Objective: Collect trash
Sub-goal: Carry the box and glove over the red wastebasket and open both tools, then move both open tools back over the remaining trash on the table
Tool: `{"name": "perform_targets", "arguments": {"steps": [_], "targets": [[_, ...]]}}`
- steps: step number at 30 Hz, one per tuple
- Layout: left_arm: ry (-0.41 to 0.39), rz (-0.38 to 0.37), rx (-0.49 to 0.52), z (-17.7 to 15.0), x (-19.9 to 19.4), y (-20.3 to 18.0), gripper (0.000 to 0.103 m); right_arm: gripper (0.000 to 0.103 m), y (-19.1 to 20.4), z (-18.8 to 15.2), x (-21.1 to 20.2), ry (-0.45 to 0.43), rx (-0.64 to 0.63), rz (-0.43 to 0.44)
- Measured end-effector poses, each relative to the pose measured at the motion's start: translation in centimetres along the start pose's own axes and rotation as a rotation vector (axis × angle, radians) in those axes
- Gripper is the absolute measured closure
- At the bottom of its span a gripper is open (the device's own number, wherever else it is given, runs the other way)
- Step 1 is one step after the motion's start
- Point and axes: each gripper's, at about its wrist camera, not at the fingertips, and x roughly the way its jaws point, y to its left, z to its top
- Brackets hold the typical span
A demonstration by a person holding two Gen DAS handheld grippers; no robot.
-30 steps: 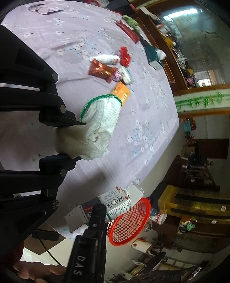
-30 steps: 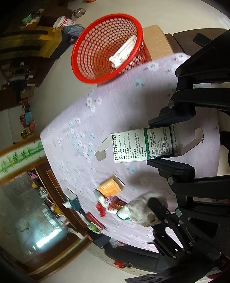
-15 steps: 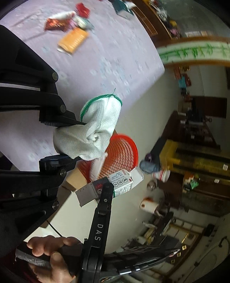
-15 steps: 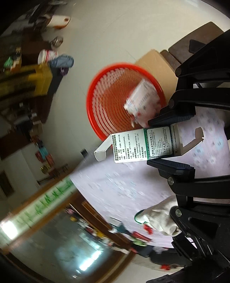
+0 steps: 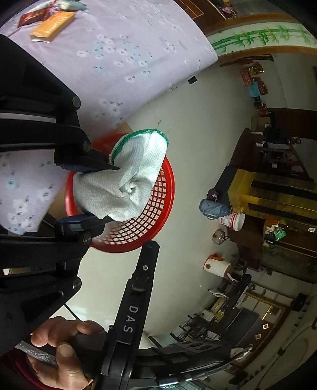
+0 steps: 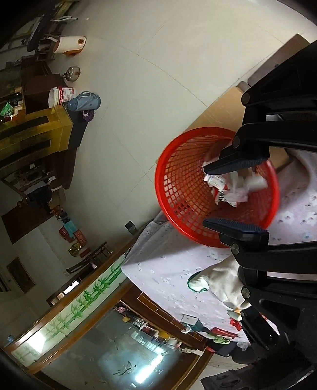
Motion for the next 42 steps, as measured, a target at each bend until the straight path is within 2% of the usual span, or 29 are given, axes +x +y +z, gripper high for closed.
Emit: {"name": "perform_targets", "arguments": {"steps": [1, 2, 3, 9, 15, 21, 30, 40, 42], "targets": [[0.006, -0.001, 0.002, 0.2, 0.4, -0.1, 0.062, 0.062, -0.1, 0.3, 0.5, 0.010, -0.004, -0.007], [0.011, 0.009, 0.006, 0.4, 0.9, -0.1, 0.049, 0.062, -0.4, 0.6, 1.0, 0.019, 0.004, -0.008], [0.009, 0.025, 0.009, 0.4, 0.8, -0.2, 0.046, 0.062, -0.6, 0.8, 1.2, 0.025, 0.012, 0.002], [-0.005, 0.055, -0.049, -0.8, -0.5, 0.7, 0.046, 0.062, -0.3, 0.7, 0.8, 0.033, -0.031, 0.022], [-0.009, 0.112, -0.142, -4.5, -3.3, 2.9, 0.046, 0.061, 2.5, -1.6, 1.4, 0.094, -0.079, 0.102], [-0.018, 0.163, -0.225, -8.9, -6.8, 5.5, 0.046, 0.059, 7.3, -5.1, 3.3, 0.186, -0.167, 0.170], [-0.019, 0.244, -0.375, -16.0, -11.5, 10.5, 0.046, 0.057, 13.7, -10.1, 4.8, 0.262, -0.295, 0.218], [-0.058, 0.345, -0.520, -22.3, -17.8, 15.9, 0.046, 0.052, 22.7, -14.4, 6.7, 0.302, -0.468, 0.246], [-0.063, 0.363, -0.538, -23.5, -19.0, 16.9, 0.046, 0.047, 24.6, -14.8, 7.3, 0.294, -0.508, 0.243]]}}
